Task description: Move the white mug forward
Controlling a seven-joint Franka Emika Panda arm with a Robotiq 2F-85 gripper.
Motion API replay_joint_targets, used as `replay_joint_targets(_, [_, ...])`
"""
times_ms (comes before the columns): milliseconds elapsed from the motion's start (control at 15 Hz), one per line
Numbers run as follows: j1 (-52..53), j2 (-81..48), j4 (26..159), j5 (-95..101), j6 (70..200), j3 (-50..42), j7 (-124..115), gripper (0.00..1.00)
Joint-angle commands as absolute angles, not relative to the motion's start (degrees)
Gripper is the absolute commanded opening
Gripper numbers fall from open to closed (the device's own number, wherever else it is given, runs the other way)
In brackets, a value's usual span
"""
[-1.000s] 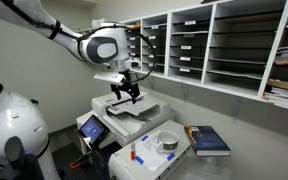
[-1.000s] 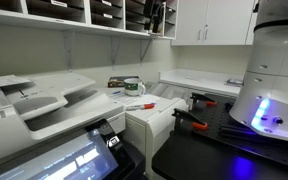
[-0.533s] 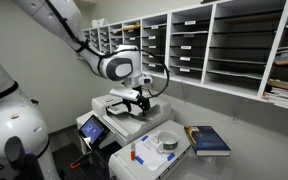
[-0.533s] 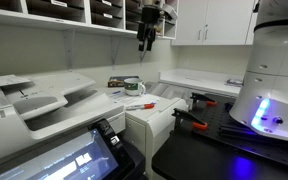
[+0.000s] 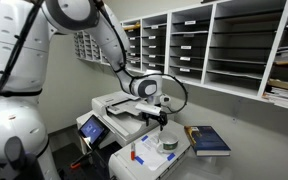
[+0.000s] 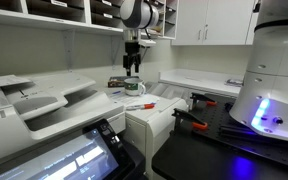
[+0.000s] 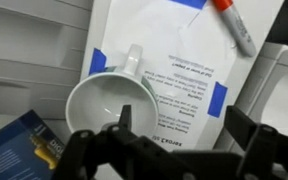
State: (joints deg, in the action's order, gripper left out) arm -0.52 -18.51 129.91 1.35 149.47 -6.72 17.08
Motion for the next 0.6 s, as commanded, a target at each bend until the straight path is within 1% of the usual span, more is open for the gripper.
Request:
replay_joint_targets(0, [-1.63, -28.15, 119.63, 4.84, 145.1, -6.15, 11.87, 1.0])
replay_joint_targets(67, [-1.32, -30.45, 117.45, 5.85, 144.4, -6.52, 10.64, 1.0])
replay_joint_targets(133, [-1.52, -32.23, 115.68, 6.18, 143.28, -6.3, 10.13, 0.93])
replay_joint_targets(200, [-1.24, -33.69, 114.08, 6.91, 142.25, -6.53, 9.02, 0.72])
replay_joint_targets(267, [-1.03, -34.82, 112.92, 7.29, 141.62, -6.72, 7.83, 0.68])
replay_joint_targets(333, [-0.85, -35.45, 111.96, 7.69, 140.74, -6.82, 6.75, 0.68])
replay_joint_targets(467, [-0.88, -35.56, 110.9, 7.59, 138.6, -6.62, 5.03, 0.54])
replay_joint_targets(533, [-0.69, -35.1, 110.89, 7.72, 137.6, -6.73, 4.18, 0.45])
